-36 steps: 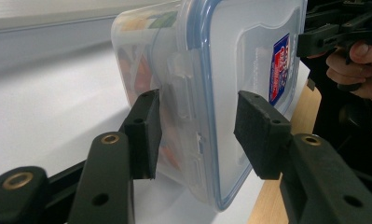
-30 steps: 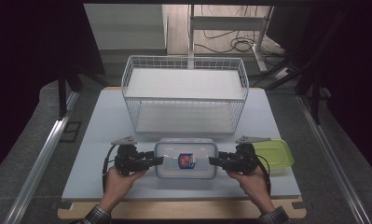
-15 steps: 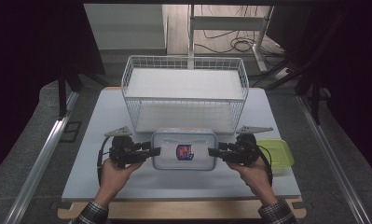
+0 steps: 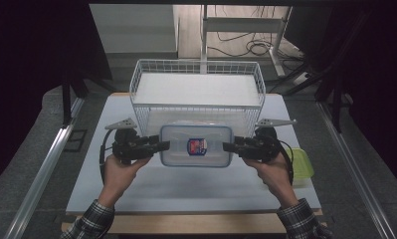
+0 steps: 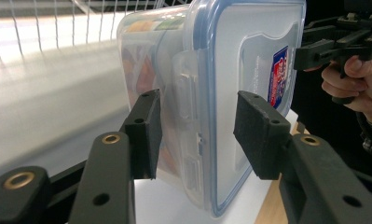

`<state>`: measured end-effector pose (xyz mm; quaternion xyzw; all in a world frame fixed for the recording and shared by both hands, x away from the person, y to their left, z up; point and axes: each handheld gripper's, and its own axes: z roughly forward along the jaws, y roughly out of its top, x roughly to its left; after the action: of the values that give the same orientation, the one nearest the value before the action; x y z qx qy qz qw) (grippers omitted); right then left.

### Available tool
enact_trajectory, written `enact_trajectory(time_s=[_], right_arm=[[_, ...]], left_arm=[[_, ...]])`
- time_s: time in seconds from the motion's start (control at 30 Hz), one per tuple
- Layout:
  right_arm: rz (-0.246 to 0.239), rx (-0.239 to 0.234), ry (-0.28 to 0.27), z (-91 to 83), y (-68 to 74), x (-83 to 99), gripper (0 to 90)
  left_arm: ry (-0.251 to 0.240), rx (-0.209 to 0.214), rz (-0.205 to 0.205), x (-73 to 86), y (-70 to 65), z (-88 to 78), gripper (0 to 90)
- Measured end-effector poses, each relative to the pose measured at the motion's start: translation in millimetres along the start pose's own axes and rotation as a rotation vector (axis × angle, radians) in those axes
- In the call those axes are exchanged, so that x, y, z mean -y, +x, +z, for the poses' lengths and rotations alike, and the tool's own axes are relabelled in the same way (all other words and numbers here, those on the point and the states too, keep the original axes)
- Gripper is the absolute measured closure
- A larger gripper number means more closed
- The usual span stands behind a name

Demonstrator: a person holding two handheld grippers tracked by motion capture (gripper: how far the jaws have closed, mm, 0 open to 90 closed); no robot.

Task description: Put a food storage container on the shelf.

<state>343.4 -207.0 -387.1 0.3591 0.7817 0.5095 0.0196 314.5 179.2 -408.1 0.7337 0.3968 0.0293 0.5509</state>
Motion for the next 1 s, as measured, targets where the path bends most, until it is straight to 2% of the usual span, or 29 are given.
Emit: enact_trajectory(time_s=[0.2,0.6,1.0], right_arm=[[-0.005,0.003,-0.02,-1.8,0.9,-17.7,50.6],[-0.009,0.009,-0.072,-4.3,-1.7,-47.6,50.6],[-0.002,0.026,-0.095,-4.1,-6.5,-79.8,50.7]], left_arm=[[-0.015,-0.003,0.001,-21.4,2.5,-5.0,52.3],[-0.045,-0.005,0.013,-53.9,7.4,-8.9,52.3],[-0.078,0.004,-0.012,-80.2,19.9,-6.9,52.1]])
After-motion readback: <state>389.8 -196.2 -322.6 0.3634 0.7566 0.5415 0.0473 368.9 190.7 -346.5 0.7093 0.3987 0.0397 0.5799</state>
